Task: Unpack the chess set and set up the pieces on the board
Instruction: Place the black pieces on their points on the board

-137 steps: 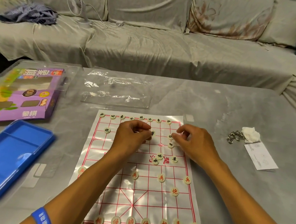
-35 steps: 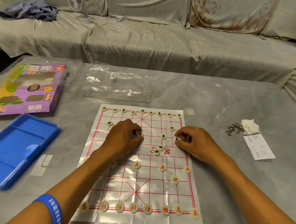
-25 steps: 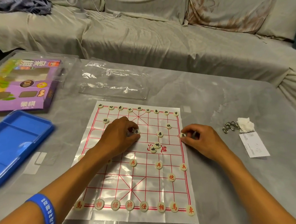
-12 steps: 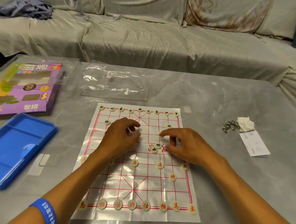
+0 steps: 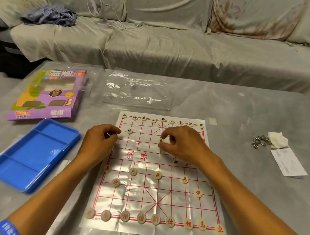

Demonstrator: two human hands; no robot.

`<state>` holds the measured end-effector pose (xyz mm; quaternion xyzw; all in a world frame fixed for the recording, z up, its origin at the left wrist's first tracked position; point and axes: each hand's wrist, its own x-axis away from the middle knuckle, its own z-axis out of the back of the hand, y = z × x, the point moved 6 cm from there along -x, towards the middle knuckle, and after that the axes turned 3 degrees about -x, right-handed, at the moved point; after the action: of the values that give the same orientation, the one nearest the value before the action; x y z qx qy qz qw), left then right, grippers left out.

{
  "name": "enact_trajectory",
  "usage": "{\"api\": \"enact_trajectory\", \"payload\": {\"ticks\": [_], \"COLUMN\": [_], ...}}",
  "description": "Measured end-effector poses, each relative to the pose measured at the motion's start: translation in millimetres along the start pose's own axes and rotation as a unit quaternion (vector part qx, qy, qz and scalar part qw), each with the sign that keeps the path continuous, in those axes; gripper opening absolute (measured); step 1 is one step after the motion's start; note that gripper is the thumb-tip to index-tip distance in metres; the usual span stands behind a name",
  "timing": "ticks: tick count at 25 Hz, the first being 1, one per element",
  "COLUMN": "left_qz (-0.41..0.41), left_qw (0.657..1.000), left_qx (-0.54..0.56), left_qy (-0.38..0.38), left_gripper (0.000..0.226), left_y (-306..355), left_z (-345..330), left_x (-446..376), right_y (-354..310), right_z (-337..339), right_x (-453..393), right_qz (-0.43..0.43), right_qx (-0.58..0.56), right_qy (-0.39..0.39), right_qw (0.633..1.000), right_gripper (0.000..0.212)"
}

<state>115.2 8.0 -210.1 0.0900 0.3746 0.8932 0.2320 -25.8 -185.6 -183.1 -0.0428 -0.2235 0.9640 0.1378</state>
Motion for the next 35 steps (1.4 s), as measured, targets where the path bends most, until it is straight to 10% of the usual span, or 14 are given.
{"api": "enact_trajectory", "payload": {"ticks": [14,19,27,35], "left_qz": [-0.030,-0.048,-0.054,-0.060], "left_qw": [0.999,0.999,0.998,0.998], "left_qx": [-0.016,-0.013,-0.017,0.023], "left_qy": [0.006,-0.014,-0.023,0.002], "left_gripper": [0.016,0.016,0.017,0.012], "left_y": [-3,3,13,23], "left_z": [7,-1,-12,8], "left_x": [1,3,12,5], "right_y": [-41,35,46,19], "right_z": [-45,18,-11,-8], "right_x": [-40,17,44,23], "right_qz": [-0.004,-0.118,-0.076,-0.051], "right_qx": [0.025,-0.083,-0.012,-0.002], "right_qy": [-0.011,0.101,-0.082,-0.059], "right_qw": [1.000,0.984,0.994,0.997], "right_gripper": [0.038,0.022,0.030,0.027]}}
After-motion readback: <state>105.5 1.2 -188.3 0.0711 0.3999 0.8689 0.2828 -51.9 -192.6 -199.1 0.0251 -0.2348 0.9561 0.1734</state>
